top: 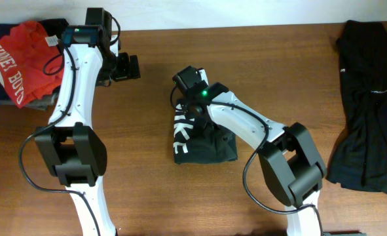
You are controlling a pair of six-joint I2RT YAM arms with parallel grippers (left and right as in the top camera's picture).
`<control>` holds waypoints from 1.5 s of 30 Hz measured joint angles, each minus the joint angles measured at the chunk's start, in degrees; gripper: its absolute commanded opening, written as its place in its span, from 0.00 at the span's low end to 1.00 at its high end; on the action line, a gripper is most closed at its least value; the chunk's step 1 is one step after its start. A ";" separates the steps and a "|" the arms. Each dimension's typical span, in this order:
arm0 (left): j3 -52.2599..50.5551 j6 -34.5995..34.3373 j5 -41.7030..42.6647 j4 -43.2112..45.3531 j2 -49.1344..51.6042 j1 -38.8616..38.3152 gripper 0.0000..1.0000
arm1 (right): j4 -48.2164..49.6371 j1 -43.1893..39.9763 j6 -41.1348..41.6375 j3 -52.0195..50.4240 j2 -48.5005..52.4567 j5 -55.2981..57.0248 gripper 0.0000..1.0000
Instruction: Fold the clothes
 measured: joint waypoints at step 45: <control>0.00 0.00 0.00 -0.70 0.00 0.00 0.99 | -21.55 -17.49 6.16 10.12 0.09 2.32 0.76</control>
